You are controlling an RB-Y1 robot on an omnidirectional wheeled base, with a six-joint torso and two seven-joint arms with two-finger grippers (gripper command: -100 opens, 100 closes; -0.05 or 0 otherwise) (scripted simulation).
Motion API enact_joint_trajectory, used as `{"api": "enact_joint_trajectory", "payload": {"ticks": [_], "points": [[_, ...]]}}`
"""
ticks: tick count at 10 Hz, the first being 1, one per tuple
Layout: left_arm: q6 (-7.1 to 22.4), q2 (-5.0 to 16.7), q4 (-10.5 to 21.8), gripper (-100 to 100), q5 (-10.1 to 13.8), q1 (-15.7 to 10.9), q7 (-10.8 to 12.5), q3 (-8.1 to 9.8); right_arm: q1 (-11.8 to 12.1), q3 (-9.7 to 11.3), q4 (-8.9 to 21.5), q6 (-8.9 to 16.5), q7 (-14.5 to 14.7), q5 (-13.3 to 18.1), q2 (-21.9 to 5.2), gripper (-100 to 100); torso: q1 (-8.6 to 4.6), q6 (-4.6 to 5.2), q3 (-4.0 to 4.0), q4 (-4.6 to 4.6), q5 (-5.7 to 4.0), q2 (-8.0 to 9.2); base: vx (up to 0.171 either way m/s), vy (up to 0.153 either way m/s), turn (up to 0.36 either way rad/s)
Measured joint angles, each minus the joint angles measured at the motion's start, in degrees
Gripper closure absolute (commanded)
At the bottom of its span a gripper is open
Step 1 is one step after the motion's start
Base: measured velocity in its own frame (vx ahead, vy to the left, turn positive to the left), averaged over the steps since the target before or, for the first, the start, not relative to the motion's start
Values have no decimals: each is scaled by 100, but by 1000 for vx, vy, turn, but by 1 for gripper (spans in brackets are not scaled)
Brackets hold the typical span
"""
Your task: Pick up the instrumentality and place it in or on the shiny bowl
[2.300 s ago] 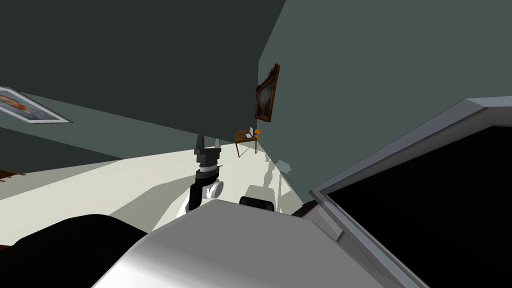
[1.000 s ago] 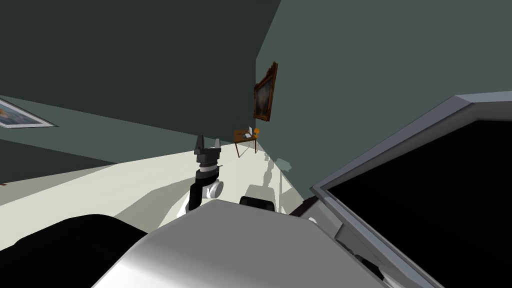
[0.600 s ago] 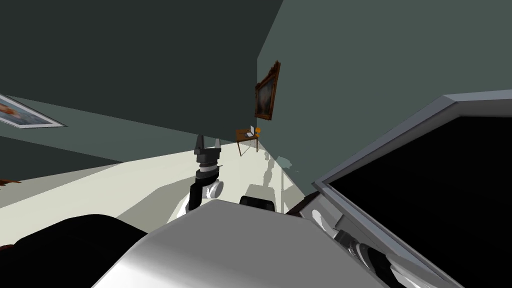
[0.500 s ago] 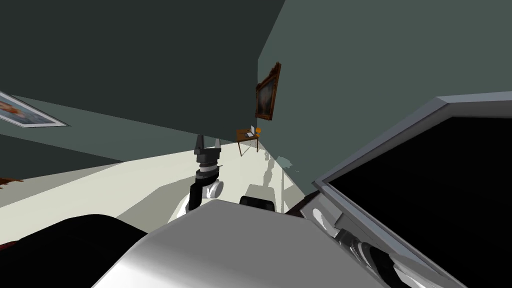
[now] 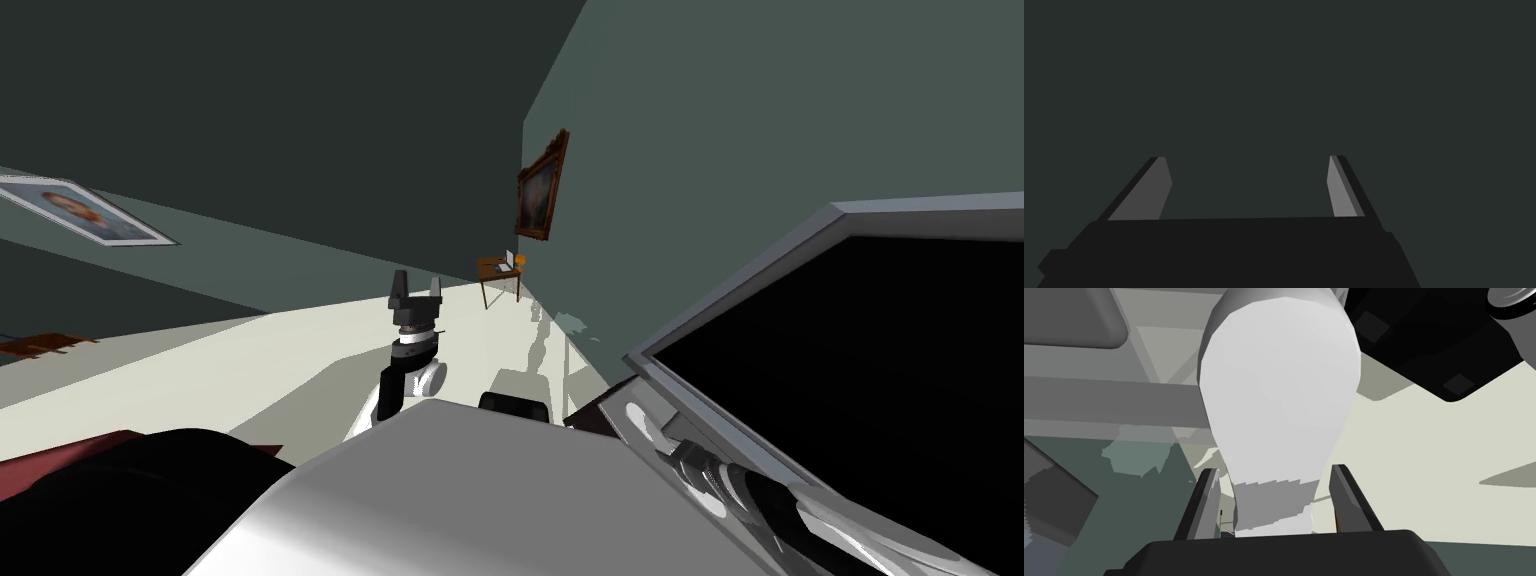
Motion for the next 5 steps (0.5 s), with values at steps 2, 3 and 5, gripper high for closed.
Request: {"api": "enact_joint_trajectory", "payload": {"ticks": [2, 3, 5], "points": [[0, 0, 0, 0, 0, 1, 0, 0, -63, 67, -91, -176, -65, -216, -159, 100, -15, 3, -10, -5, -6, -16, -129, -21, 40], [0, 0, 0, 0, 0, 0, 0, 0, -94, 109, -164, -279, -94, -357, -261, 100, -22, 3, -7, -5, -10, -10, -138, -32, 26], [0, 1, 0, 0, 0, 1, 0, 1, -186, 210, -229, -479, -152, -544, -370, 100, -38, 8, -8, -6, -16, -10, -142, -69, -26]]}}
